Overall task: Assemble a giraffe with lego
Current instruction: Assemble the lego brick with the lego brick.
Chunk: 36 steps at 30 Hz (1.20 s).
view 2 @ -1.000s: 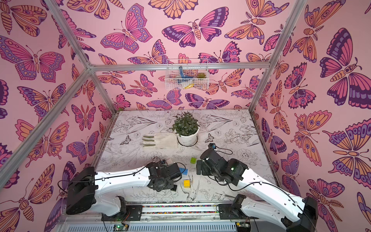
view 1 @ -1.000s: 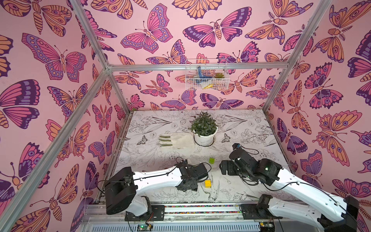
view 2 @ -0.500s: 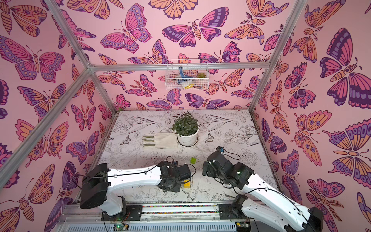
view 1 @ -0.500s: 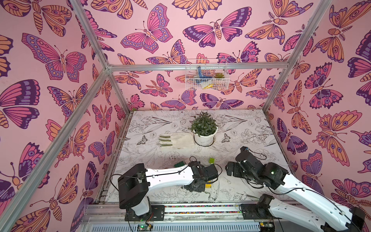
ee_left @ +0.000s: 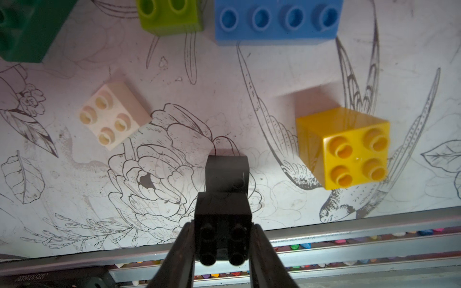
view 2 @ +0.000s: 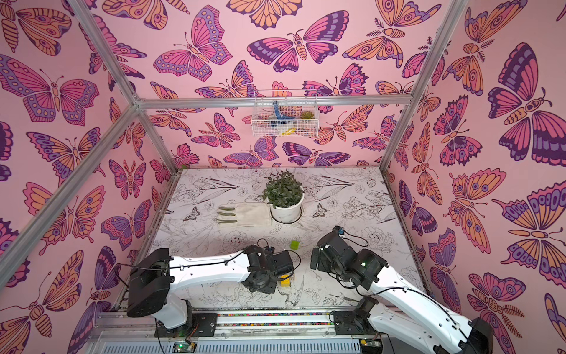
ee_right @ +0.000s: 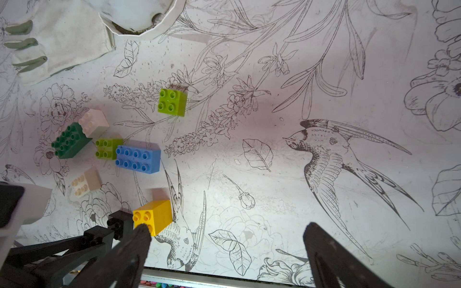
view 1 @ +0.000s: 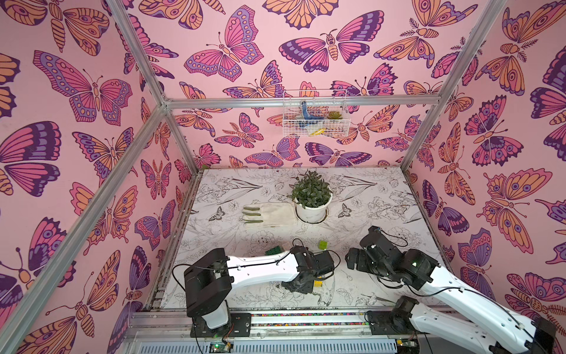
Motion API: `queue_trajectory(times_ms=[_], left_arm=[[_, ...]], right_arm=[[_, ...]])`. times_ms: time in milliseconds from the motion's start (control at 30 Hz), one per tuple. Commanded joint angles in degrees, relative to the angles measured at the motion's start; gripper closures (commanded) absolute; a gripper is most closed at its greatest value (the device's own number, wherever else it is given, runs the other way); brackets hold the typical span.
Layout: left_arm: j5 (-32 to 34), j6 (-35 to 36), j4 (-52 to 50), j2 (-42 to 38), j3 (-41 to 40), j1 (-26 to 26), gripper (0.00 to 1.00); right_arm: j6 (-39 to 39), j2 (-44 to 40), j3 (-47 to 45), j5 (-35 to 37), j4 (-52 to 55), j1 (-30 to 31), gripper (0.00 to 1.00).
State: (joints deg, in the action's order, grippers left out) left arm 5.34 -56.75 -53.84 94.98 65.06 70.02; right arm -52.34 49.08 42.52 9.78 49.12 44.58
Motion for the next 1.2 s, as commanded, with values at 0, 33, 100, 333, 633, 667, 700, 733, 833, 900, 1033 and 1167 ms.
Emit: queue_trajectory(times_ms=[0,33,100,333,633,667,700,733,833,900,1033,1167], left_arm=[[-0.6,1.2,-0.4,1.4,0.8,-0.5,0.75],[-0.7,1.3,-0.1,1.5,0.6,-0.8,0.76],[-0.9,1.7,0.2,1.4,0.3,-1.4,0.76],[-2.5,3.0,1.7,0.7,-0.9,-3.1,0.75],[-4.4,3.4,3.0,0.0,-2.0,-3.2,0.75],[-4.5,3.5,2.9,0.0,-2.2,-3.2,0.75],[-4.6,3.7,2.9,0.1,-2.3,-3.2,0.75],[-4.6,3.7,2.9,0.1,-2.5,-3.3,0.75],[-4.5,3.6,2.9,0.1,-3.2,-3.3,0.75],[-4.1,3.7,3.1,0.4,-3.2,-3.4,0.74],[-4.1,4.4,3.4,1.1,-3.2,-3.5,0.74],[-5.3,5.6,4.6,1.5,-4.5,-3.5,0.74]], right_arm=[[-0.5,0.5,0.5,0.0,1.1,-0.7,0.01],[-0.5,0.6,0.6,-0.1,1.0,-0.7,0.01],[-0.6,0.7,0.6,0.0,1.0,-0.8,0.01],[-0.7,0.7,0.7,0.2,1.1,-0.9,0.01],[-0.5,0.5,0.8,0.4,1.2,-1.3,0.01],[-0.4,0.6,0.8,0.4,1.2,-1.3,0.01],[-0.4,0.6,0.8,0.4,1.2,-1.3,0.01],[-0.4,0.6,0.9,0.3,1.2,-1.4,0.01],[-0.4,0.6,0.9,0.2,1.2,-1.4,0.01],[-0.4,0.5,0.8,0.2,1.2,-1.4,0.01],[-0.4,0.4,0.8,0.2,1.2,-1.5,0.01],[-0.3,0.4,1.0,0.4,1.3,-1.6,0.01]])
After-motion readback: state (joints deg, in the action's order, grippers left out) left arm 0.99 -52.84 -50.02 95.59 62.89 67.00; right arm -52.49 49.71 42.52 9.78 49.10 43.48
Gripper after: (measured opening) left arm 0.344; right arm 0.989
